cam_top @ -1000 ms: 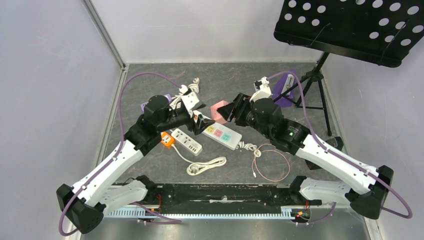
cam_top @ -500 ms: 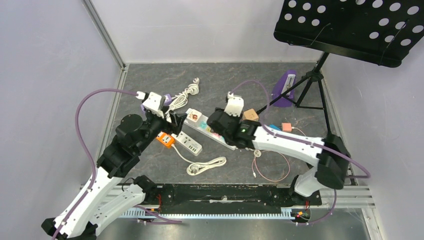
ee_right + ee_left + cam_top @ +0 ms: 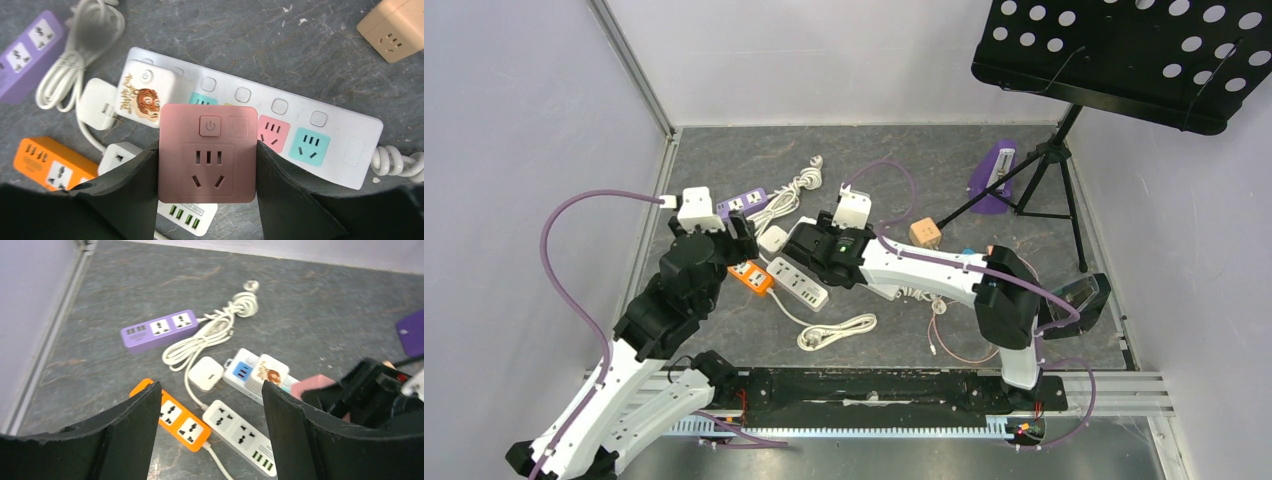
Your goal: Insert the plug
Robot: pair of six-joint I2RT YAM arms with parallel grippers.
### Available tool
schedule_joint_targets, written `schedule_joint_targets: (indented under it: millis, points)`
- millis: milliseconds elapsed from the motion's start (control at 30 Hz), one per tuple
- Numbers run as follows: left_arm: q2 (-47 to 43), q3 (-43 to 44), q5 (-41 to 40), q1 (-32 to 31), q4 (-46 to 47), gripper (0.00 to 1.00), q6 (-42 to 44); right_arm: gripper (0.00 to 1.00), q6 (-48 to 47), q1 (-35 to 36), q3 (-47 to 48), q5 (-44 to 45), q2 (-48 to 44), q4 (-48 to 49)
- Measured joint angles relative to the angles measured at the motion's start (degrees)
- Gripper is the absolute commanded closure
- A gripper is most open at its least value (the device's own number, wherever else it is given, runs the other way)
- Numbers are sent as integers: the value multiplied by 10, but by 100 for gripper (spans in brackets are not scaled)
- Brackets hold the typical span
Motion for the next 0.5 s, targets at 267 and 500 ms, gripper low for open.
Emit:
schedule_joint_targets:
  millis: [267,500]
  points:
    - [-15,5,-88,0,-41,22,-38,100,39,1,20,10,36,-59]
    - [-38,5,-106,0,-38,22,-38,100,55,1,40,25,65,-77]
